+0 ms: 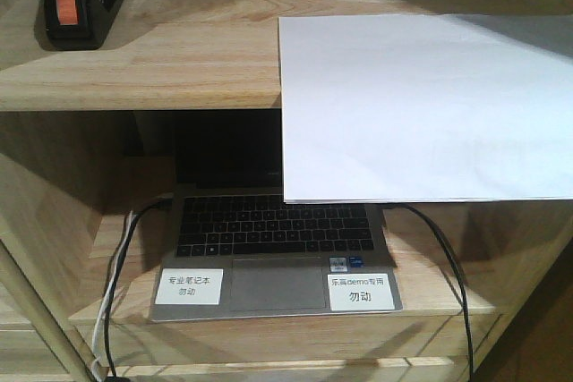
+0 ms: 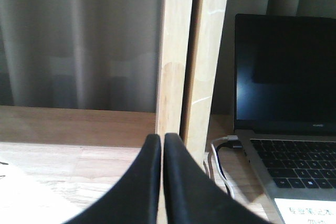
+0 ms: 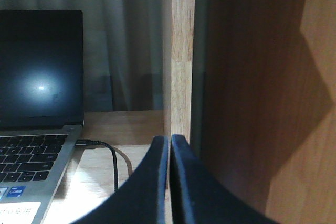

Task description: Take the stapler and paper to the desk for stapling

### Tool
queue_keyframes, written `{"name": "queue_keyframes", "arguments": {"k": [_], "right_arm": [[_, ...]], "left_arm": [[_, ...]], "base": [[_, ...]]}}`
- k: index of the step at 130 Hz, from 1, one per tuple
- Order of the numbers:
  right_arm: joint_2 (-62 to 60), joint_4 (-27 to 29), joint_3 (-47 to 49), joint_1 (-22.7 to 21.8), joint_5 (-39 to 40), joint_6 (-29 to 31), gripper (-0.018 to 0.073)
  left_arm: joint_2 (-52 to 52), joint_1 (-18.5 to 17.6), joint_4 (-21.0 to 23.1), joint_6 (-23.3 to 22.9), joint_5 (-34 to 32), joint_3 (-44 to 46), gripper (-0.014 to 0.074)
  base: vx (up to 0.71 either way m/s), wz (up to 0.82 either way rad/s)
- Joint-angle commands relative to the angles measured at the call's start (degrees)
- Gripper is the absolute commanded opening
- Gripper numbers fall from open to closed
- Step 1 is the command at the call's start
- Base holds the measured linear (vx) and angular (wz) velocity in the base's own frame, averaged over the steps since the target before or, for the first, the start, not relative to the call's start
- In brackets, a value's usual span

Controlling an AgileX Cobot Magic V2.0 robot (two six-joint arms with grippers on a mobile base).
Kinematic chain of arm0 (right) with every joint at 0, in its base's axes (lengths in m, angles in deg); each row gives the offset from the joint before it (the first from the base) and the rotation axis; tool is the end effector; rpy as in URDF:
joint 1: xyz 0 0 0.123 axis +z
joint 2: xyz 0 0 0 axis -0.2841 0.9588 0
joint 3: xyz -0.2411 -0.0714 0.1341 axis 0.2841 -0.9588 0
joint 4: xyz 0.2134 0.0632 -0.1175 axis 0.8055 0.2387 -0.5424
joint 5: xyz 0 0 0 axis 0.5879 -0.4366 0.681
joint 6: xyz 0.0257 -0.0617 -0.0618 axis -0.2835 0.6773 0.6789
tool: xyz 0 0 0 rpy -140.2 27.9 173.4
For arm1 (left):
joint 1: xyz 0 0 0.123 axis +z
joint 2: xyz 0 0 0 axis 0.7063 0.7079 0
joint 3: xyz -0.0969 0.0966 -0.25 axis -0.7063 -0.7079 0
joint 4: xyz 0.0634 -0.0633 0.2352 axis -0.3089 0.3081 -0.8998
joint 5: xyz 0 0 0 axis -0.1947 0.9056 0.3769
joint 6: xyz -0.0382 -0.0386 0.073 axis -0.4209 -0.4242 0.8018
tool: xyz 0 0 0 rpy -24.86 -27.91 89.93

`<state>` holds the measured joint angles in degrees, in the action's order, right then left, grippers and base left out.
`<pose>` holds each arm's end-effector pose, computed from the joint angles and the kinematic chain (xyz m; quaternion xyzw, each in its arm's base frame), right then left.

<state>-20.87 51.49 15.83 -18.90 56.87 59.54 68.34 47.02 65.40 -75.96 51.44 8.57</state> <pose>0.0567 -0.0029 0.1919 0.0131 0.7282 -0.0203 0.6850 0.0563 0.0008 0.1936 -0.0342 0.7262 -0.0162 0.6864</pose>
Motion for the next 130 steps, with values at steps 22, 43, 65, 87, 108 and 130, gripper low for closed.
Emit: {"name": "queue_keyframes", "arguments": {"k": [22, 43, 65, 87, 108, 130], "right_arm": [[-0.53, -0.44, -0.08, -0.44, 4.07, 0.39, -0.0006], [-0.53, -0.44, -0.08, -0.44, 4.07, 0.39, -0.0006], [-0.53, -0.44, -0.08, -0.44, 4.07, 0.39, -0.0006], [-0.53, -0.44, -0.08, -0.44, 4.07, 0.39, -0.0006], [-0.53, -0.44, -0.02, -0.44, 4.07, 0.39, -0.0006], [-0.53, -0.44, -0.03, -0.44, 4.15, 0.39, -0.0006]], "left_arm": [[-0.83, 0.21, 0.46, -0.53, -4.11, -0.6, -0.0006], [-0.83, 0.21, 0.46, -0.53, -4.11, -0.6, -0.0006], [-0.83, 0.21, 0.46, -0.53, -4.11, -0.6, -0.0006], [-0.83, 0.21, 0.46, -0.53, -4.11, -0.6, -0.0006], [-0.83, 0.21, 0.46, -0.53, -4.37, -0.55, -0.0006], [-0.83, 0.21, 0.41, -0.53, -4.24, -0.55, -0.0006]], "base": [[0.0, 0.0], [0.0, 0.0], [0.0, 0.0], [0.0, 0.0], [0.0, 0.0], [0.0, 0.0]]}}
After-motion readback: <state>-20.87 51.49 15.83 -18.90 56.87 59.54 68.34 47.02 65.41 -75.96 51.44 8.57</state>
